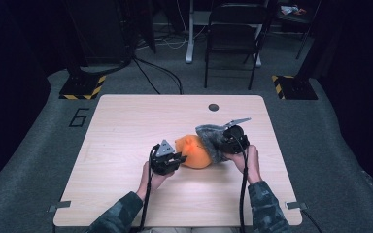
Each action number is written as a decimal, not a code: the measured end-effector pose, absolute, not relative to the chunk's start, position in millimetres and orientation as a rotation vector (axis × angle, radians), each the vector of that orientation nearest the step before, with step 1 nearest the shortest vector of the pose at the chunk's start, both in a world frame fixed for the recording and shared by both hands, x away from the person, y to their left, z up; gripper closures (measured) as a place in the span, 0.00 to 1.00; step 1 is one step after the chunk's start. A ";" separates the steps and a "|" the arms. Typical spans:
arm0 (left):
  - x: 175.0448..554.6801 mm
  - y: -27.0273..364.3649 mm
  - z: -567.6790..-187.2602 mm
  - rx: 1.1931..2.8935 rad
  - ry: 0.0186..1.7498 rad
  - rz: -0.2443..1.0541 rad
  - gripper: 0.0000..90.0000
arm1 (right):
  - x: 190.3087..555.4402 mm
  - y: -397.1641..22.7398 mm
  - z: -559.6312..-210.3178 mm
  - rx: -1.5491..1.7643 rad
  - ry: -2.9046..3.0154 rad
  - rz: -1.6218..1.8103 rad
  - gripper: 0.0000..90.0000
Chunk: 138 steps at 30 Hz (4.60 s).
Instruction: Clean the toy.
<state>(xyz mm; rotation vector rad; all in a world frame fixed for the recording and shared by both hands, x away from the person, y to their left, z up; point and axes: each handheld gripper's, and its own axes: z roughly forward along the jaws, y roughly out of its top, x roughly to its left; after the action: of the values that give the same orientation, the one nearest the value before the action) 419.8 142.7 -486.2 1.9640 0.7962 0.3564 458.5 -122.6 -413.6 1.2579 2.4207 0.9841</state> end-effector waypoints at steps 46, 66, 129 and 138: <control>411.5 133.5 -478.3 1.994 0.739 0.370 0.93 | 446.2 -88.1 -408.3 1.126 2.408 1.012 0.82; 416.6 137.9 -483.0 2.003 0.753 0.366 0.91 | 462.9 -109.4 -437.0 1.255 2.440 0.893 0.82; 417.2 137.6 -485.3 2.015 0.734 0.367 0.91 | 476.4 -126.0 -470.6 1.380 2.448 0.737 0.84; 417.7 139.0 -485.1 2.015 0.743 0.363 0.91 | 478.0 -130.8 -468.6 1.399 2.450 0.733 0.84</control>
<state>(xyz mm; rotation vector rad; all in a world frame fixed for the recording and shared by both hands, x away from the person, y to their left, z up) 417.7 139.0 -485.1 2.0151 0.7428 0.3634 478.0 -130.8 -468.6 1.3989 2.4499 0.7333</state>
